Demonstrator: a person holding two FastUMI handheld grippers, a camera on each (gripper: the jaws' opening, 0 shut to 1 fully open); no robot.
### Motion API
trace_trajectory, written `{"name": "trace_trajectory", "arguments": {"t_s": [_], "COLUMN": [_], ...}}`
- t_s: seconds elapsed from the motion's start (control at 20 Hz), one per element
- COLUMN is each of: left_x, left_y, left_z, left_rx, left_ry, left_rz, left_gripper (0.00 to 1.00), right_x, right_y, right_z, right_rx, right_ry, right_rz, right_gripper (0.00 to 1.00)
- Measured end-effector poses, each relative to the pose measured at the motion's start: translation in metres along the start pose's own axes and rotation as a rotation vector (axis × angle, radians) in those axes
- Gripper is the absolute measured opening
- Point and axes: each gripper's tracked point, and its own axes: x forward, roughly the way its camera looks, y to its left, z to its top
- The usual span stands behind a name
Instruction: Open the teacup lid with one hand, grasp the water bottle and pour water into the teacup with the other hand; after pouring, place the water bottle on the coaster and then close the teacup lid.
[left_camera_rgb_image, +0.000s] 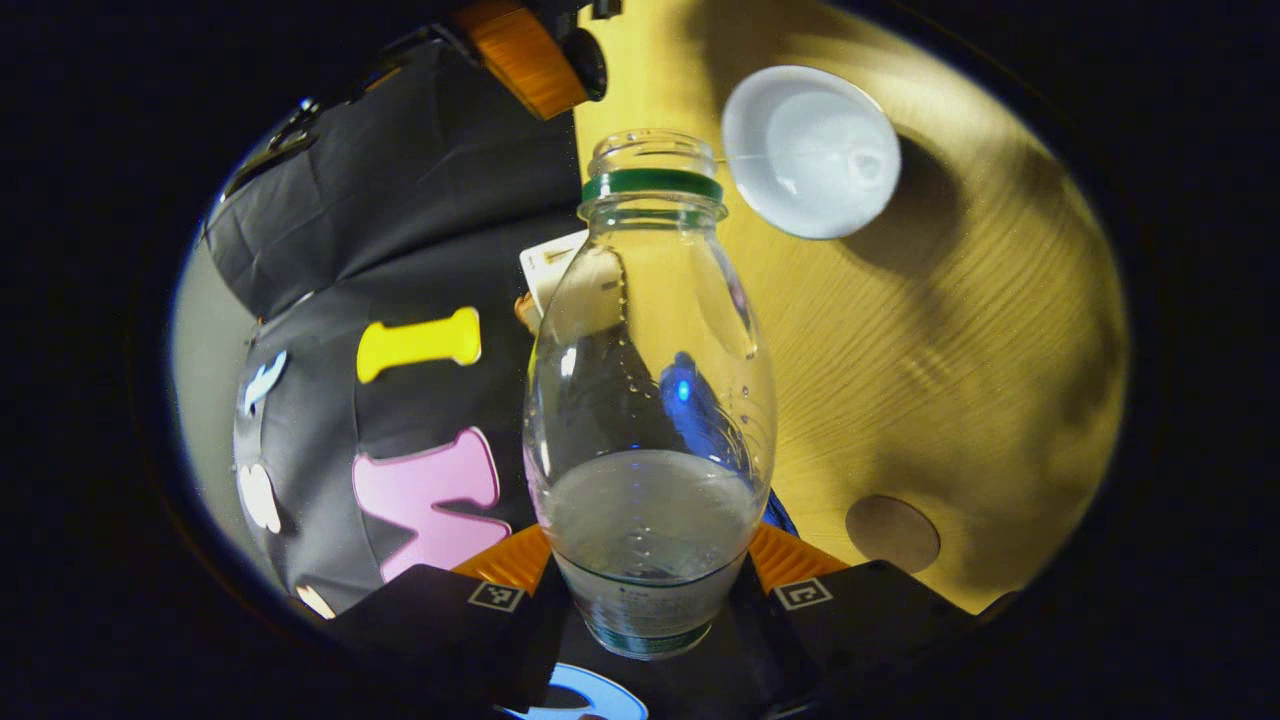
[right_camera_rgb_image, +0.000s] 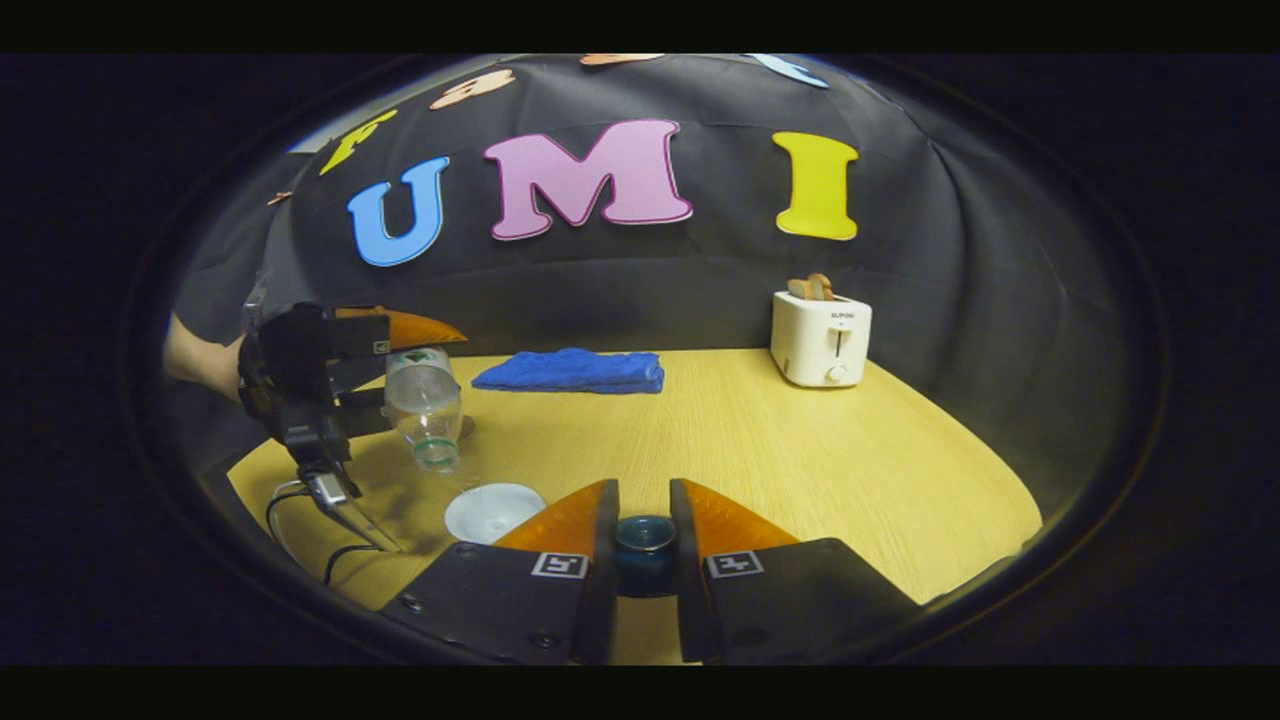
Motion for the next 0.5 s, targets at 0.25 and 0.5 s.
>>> {"name": "trace_trajectory", "arguments": {"t_s": [0.25, 0.5], "left_x": [-0.023, -0.032], "left_y": [0.008, 0.004], "left_z": [-0.041, -0.066], "left_rx": [-0.439, -1.002], "left_ry": [0.138, 0.211], "left_rz": [-0.031, -0.036], "left_gripper": [0.75, 0.75], "right_x": [0.003, 0.008], "right_y": [0.005, 0.024], "right_z": [0.04, 0.061], "right_rx": [-0.049, -0.033], "right_ry": [-0.016, -0.015], "right_rz": [0.017, 0.046], "right_gripper": [0.23, 0.33]}}
